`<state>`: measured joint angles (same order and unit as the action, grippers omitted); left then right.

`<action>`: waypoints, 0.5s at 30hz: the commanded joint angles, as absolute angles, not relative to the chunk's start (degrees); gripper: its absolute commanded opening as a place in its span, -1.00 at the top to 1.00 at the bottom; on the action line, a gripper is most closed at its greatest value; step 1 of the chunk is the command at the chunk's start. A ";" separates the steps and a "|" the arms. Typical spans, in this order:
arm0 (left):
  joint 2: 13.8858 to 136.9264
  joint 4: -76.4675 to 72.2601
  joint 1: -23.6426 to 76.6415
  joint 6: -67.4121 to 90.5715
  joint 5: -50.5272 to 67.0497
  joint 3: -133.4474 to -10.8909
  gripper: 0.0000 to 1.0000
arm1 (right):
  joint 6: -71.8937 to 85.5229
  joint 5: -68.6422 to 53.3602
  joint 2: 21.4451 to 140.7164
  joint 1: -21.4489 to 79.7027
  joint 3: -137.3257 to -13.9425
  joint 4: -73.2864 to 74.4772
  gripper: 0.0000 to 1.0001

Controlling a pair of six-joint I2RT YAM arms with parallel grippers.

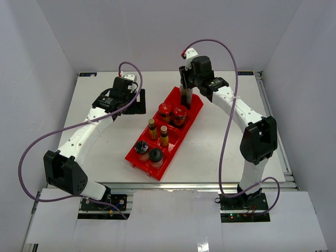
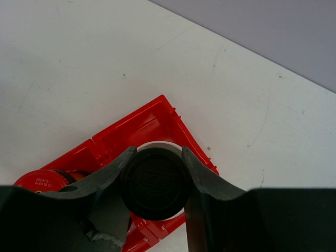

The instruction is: Organize the condiment bottles

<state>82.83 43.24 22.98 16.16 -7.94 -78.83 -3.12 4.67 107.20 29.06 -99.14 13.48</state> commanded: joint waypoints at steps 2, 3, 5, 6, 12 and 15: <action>82.25 42.19 22.68 16.61 -8.00 -80.25 -0.96 | -2.47 4.13 104.41 29.27 -98.93 1.24 0.85; 82.26 42.15 22.72 16.70 -8.00 -80.20 -0.96 | -2.38 4.22 104.37 29.27 -98.59 0.98 0.85; 82.18 42.01 22.68 16.88 -8.00 -80.07 -0.96 | -2.11 4.40 104.24 29.27 -97.81 0.68 0.85; 82.24 42.01 22.74 17.05 -7.82 -80.19 -0.96 | -1.99 4.51 103.94 29.27 -96.52 -0.72 0.85; 82.35 41.99 22.76 17.23 -7.18 -80.65 -0.96 | -1.46 5.14 102.92 29.21 -92.87 -3.37 0.73; 82.39 42.05 22.72 17.36 -7.43 -80.37 -0.96 | -1.49 5.76 102.97 29.22 -92.64 -3.25 0.49</action>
